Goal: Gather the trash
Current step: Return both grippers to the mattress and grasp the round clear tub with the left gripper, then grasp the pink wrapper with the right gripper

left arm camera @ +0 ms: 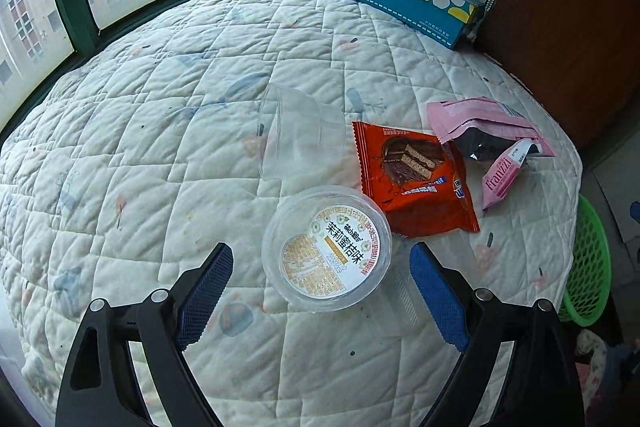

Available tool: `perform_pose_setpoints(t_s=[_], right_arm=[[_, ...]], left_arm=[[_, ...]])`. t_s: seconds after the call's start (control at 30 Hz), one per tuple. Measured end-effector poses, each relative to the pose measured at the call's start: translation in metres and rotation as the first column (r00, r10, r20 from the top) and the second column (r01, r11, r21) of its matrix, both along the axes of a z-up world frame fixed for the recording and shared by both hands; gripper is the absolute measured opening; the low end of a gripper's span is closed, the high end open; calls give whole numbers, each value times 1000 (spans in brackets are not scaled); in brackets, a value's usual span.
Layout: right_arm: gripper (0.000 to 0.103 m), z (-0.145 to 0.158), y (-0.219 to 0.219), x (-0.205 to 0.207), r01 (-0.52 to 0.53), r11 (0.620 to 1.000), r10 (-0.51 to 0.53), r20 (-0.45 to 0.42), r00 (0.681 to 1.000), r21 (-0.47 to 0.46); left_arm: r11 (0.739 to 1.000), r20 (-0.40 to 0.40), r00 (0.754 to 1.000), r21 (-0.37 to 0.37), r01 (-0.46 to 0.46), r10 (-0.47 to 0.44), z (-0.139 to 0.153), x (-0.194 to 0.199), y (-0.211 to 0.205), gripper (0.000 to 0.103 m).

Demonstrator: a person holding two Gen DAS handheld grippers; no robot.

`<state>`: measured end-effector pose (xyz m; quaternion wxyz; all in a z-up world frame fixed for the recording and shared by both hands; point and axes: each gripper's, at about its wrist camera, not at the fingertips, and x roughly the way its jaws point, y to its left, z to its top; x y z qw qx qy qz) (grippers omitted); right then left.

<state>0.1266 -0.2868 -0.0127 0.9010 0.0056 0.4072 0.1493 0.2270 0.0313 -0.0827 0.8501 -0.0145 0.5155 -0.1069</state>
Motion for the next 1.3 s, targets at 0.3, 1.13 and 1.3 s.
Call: perform_pose_setpoints(t_s=[0.3, 1.13, 1.3], right_arm=[[96, -10, 30, 26, -97, 994, 96, -21, 995, -43], [97, -53, 117, 152, -572, 732, 522, -236, 820, -370], [98, -68, 143, 169, -621, 673, 550, -290, 783, -402]], left_arm=[[998, -29, 999, -46, 36, -38, -13, 10, 2, 79], [994, 4, 996, -57, 90, -90, 9, 7, 15, 65], [994, 10, 995, -50, 95, -95, 12, 10, 18, 65]])
